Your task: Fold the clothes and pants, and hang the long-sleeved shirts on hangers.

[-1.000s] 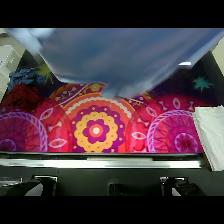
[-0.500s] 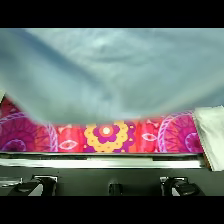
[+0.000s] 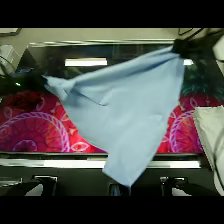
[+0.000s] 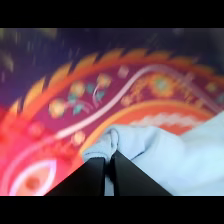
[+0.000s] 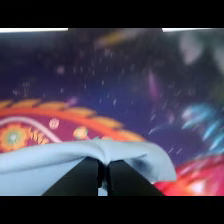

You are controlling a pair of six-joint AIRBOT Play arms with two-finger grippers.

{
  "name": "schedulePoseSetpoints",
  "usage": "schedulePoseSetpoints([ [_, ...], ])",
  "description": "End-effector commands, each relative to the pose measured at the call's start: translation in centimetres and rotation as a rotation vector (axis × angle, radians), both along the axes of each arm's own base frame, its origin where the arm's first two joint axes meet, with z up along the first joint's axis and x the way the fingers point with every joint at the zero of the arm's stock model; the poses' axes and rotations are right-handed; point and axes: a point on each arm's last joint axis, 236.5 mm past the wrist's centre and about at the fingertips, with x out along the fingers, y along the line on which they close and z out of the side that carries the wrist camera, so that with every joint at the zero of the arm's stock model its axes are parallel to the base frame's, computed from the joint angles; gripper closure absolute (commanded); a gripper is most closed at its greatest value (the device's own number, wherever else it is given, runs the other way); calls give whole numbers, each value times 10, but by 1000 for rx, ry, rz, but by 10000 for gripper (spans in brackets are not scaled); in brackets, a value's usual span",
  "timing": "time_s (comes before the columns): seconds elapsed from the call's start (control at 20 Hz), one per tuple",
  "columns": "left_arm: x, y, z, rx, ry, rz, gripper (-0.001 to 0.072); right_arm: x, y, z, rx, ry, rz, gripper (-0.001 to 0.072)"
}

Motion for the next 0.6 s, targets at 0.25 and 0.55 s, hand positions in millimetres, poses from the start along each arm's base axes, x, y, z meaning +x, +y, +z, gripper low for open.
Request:
schedulePoseSetpoints([
  [0.25,-5,-33,-185,-283,524,100,648,46,72,-170,471,358,-130,554],
  [0.55,-26,37,-157,-210,585,4,7,-40,-65,-175,320,649,-148,106],
])
